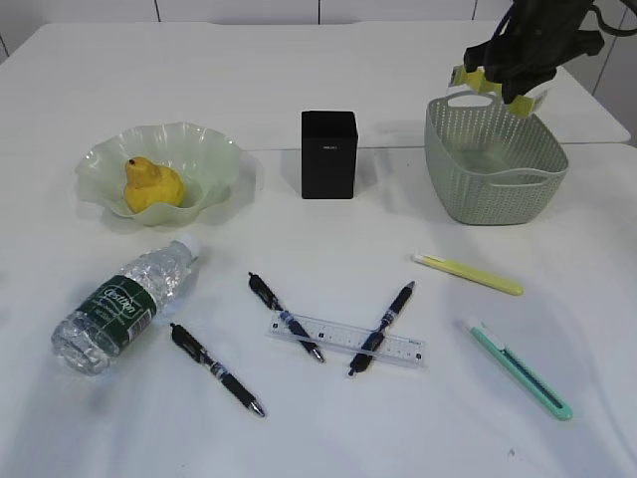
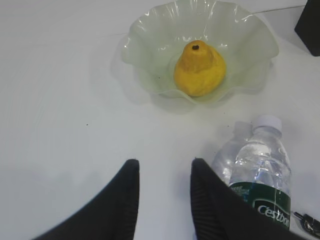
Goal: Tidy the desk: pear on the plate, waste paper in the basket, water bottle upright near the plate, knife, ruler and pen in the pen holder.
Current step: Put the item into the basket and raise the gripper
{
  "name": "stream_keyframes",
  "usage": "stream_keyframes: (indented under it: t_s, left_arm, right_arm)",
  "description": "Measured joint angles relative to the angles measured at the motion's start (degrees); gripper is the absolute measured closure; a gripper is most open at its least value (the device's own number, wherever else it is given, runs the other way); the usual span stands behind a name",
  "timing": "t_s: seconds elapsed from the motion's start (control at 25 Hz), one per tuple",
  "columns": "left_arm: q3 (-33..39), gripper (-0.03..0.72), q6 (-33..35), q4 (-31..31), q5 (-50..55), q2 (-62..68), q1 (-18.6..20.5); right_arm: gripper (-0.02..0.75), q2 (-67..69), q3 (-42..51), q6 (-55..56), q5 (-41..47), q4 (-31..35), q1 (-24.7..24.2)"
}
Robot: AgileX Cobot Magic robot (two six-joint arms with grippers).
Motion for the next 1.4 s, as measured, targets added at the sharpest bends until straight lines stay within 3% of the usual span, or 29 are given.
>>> stream_keyframes:
  t_s: [0.48,0.6,0.8,0.88,1.4]
  left_arm:
    - [0.00,0.448,0.00,0.00,0.00,0.00,0.00]
    - [0.00,0.449,0.00,0.00,0.00,0.00,0.00]
    - [0.00,0.449,0.00,0.00,0.00,0.00,0.00]
    - [0.00,0.449,0.00,0.00,0.00,0.00,0.00]
    - [0.00,0.449,0.00,0.00,0.00,0.00,0.00]
  right_arm:
    - [0.727,0.00,0.00,0.07,0.00,1.96,0.00]
    - [0.627,0.00,0.00,0.21,0.00,1.97,0.00]
    - [0.366,0.00,0.00,3.85,0.04,0.64,0.00]
    - [0.318,0.00,0.00,4.87,0.04,-0.35,0.00]
    - [0.287,0.00,0.00,6.85,0.04,1.45,0.00]
